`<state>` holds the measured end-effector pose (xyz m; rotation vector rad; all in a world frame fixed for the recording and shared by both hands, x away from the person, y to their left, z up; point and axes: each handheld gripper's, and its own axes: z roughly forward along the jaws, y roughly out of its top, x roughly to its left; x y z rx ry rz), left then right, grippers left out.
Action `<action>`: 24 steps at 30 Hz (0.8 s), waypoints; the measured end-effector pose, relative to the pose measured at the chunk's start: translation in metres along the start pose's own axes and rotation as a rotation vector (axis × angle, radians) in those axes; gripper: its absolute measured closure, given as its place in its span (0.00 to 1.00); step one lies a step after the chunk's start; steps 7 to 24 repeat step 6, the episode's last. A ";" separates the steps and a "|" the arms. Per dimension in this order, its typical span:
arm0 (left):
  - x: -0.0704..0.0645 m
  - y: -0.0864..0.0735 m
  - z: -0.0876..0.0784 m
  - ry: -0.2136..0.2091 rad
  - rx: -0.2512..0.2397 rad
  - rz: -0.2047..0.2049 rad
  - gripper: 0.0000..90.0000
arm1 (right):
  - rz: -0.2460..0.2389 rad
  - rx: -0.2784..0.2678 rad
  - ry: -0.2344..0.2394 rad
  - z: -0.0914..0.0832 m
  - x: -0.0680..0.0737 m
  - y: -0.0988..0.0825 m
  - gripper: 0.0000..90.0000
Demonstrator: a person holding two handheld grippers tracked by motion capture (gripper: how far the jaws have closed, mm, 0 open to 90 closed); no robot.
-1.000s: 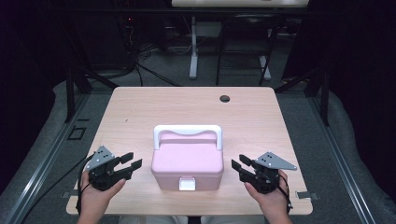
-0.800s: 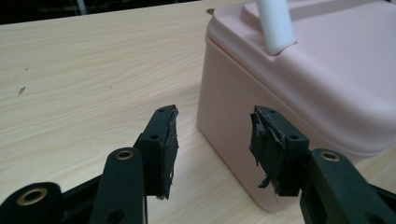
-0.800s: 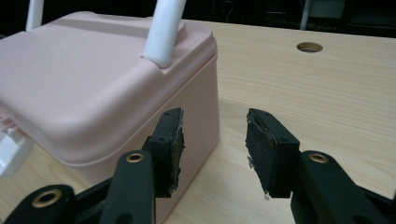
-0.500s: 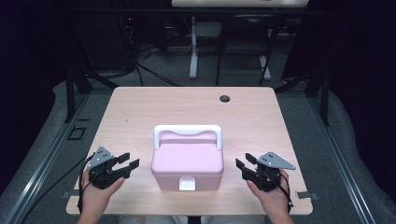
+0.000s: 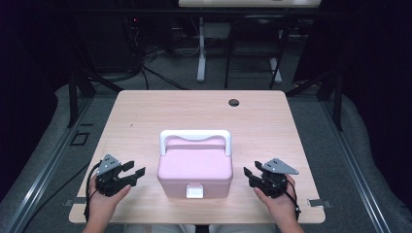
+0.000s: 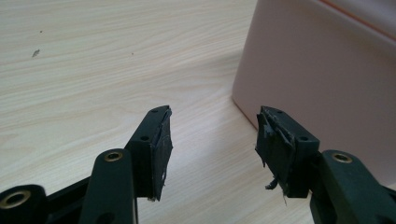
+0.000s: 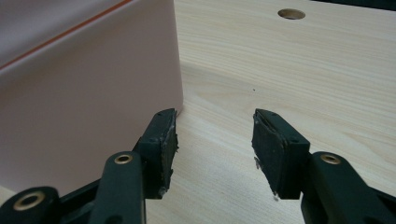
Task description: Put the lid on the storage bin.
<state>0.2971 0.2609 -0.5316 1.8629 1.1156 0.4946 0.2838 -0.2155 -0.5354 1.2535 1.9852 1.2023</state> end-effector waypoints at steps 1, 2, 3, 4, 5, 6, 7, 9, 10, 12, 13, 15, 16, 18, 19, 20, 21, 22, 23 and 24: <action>0.001 0.000 0.001 0.001 0.002 0.001 0.49 | 0.000 0.001 0.000 0.000 0.000 0.000 0.55; 0.001 -0.001 0.002 0.003 0.006 -0.001 0.49 | -0.003 -0.001 -0.002 0.001 -0.001 -0.001 0.55; 0.001 -0.001 0.002 0.006 0.004 -0.005 0.49 | -0.002 0.004 -0.002 0.002 -0.001 -0.001 0.55; 0.002 -0.001 0.002 0.000 0.005 -0.012 0.49 | 0.000 0.006 -0.004 0.003 -0.002 -0.002 0.54; 0.002 -0.001 0.003 -0.005 0.004 -0.016 0.48 | -0.003 0.008 -0.005 0.005 -0.003 -0.002 0.54; 0.003 -0.002 0.004 -0.007 -0.002 -0.017 0.48 | -0.005 0.016 -0.010 0.006 -0.004 -0.002 0.54; 0.003 -0.002 0.004 -0.007 -0.002 -0.017 0.48 | -0.005 0.016 -0.010 0.006 -0.004 -0.002 0.54; 0.003 -0.002 0.004 -0.007 -0.002 -0.017 0.48 | -0.005 0.016 -0.010 0.006 -0.004 -0.002 0.54; 0.003 -0.002 0.004 -0.007 -0.002 -0.017 0.48 | -0.005 0.016 -0.010 0.006 -0.004 -0.002 0.54; 0.003 -0.002 0.004 -0.007 -0.002 -0.017 0.48 | -0.005 0.016 -0.010 0.006 -0.004 -0.002 0.54; 0.003 -0.002 0.004 -0.007 -0.002 -0.017 0.48 | -0.005 0.016 -0.010 0.006 -0.004 -0.002 0.54; 0.003 -0.002 0.004 -0.007 -0.002 -0.017 0.48 | -0.005 0.016 -0.010 0.006 -0.004 -0.002 0.54; 0.003 -0.002 0.004 -0.007 -0.002 -0.017 0.48 | -0.005 0.016 -0.010 0.006 -0.004 -0.002 0.54; 0.003 -0.002 0.004 -0.007 -0.002 -0.017 0.48 | -0.005 0.016 -0.010 0.006 -0.004 -0.002 0.54; 0.003 -0.002 0.004 -0.007 -0.002 -0.017 0.48 | -0.005 0.016 -0.010 0.006 -0.004 -0.002 0.54; 0.003 -0.002 0.004 -0.007 -0.002 -0.017 0.48 | -0.005 0.016 -0.010 0.006 -0.004 -0.002 0.54; 0.003 -0.002 0.004 -0.007 -0.002 -0.017 0.48 | -0.005 0.016 -0.010 0.006 -0.004 -0.002 0.54; 0.003 -0.002 0.004 -0.007 -0.002 -0.017 0.48 | -0.005 0.016 -0.010 0.006 -0.004 -0.002 0.54; 0.003 -0.002 0.004 -0.007 -0.002 -0.017 0.48 | -0.005 0.016 -0.010 0.006 -0.004 -0.002 0.54; 0.003 -0.002 0.004 -0.007 -0.002 -0.017 0.48 | -0.005 0.016 -0.010 0.006 -0.004 -0.002 0.54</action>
